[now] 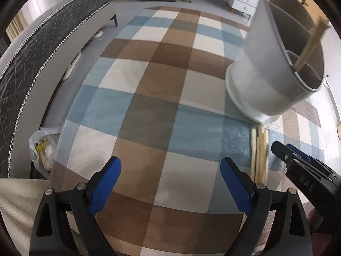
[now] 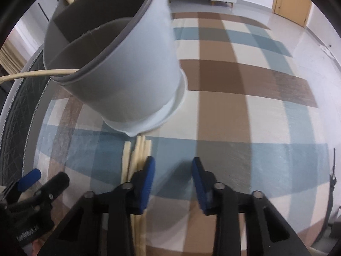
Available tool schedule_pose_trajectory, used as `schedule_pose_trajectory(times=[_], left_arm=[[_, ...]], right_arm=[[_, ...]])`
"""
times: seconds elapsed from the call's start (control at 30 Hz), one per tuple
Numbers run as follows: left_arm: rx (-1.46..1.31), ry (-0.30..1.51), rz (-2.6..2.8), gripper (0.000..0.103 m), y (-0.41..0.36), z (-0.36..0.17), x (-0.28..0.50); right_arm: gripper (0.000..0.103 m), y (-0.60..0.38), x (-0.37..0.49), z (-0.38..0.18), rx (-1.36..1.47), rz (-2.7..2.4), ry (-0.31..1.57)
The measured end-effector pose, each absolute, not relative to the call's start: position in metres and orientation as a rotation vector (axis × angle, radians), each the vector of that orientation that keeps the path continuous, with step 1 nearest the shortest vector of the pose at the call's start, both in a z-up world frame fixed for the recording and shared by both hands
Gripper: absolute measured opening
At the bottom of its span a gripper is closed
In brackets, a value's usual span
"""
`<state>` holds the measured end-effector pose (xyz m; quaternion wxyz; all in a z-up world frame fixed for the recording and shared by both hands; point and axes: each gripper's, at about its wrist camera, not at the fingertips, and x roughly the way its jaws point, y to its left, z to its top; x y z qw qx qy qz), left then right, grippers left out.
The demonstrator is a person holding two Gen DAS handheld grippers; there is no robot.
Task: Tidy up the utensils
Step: 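Lower both open tools toward the chopstick pile beside the holder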
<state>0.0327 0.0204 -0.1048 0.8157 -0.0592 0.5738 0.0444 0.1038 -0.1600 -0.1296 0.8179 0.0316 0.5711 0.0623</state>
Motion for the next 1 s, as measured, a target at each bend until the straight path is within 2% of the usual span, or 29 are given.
schedule_pose_trajectory(times=[0.37, 0.47, 0.9, 1.0], left_arm=[[-0.165, 1.255, 0.114, 0.091, 0.029, -0.110, 0.037], [-0.160, 1.255, 0.115, 0.091, 0.029, -0.110, 0.037], [-0.145, 1.248, 0.138, 0.091, 0.032, -0.112, 0.042], [-0.142, 1.250, 0.136, 0.091, 0.033, -0.114, 0.042]], right_arm=[[0.027, -0.143, 0.107, -0.128, -0.013, 0.151, 1.200], [0.018, -0.143, 0.108, -0.128, -0.035, 0.126, 1.212], [0.022, -0.130, 0.103, -0.128, -0.081, 0.136, 1.197], [0.017, -0.124, 0.101, -0.128, -0.099, 0.134, 1.180]])
